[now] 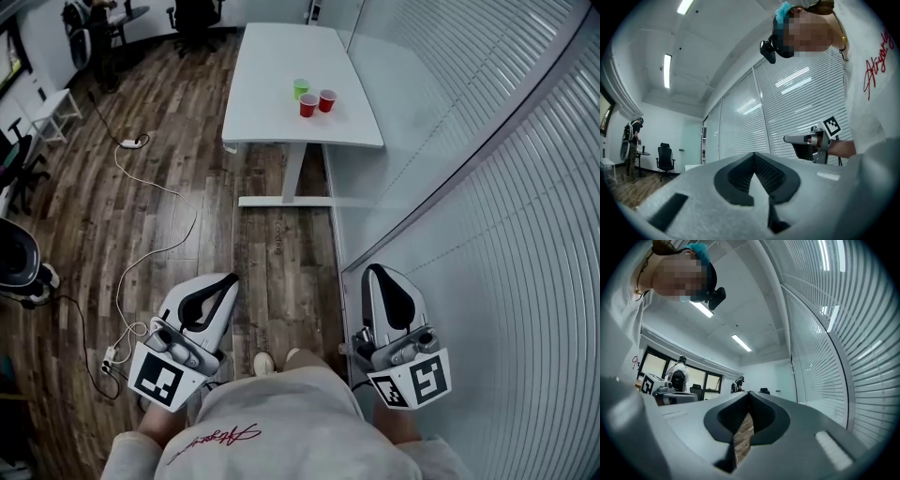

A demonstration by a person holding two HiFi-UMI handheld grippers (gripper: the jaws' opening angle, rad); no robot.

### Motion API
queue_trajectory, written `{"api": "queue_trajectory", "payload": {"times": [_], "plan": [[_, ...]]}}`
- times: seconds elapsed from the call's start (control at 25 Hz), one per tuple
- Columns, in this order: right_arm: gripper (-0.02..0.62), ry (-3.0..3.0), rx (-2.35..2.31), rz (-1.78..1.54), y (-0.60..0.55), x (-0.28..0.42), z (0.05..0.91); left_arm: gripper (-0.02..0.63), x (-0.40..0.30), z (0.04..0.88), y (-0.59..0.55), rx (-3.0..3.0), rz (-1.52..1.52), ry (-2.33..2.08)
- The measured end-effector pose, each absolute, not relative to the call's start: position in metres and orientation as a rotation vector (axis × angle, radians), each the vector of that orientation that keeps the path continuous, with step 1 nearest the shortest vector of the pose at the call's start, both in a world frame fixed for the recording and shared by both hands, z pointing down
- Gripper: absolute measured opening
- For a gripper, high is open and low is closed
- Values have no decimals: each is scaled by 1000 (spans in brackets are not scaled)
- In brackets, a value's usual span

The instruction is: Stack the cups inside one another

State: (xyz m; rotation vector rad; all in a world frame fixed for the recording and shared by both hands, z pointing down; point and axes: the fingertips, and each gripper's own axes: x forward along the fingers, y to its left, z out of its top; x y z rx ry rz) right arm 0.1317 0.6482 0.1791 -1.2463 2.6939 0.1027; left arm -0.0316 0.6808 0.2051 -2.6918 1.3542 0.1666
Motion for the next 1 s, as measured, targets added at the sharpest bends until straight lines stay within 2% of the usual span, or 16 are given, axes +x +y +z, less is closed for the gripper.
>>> {"api": "queue_trajectory", "payload": {"times": [1.0], "plan": [[2, 2682, -1239, 83, 623, 131, 186, -5, -28, 207, 655, -2693, 156, 1328]]}}
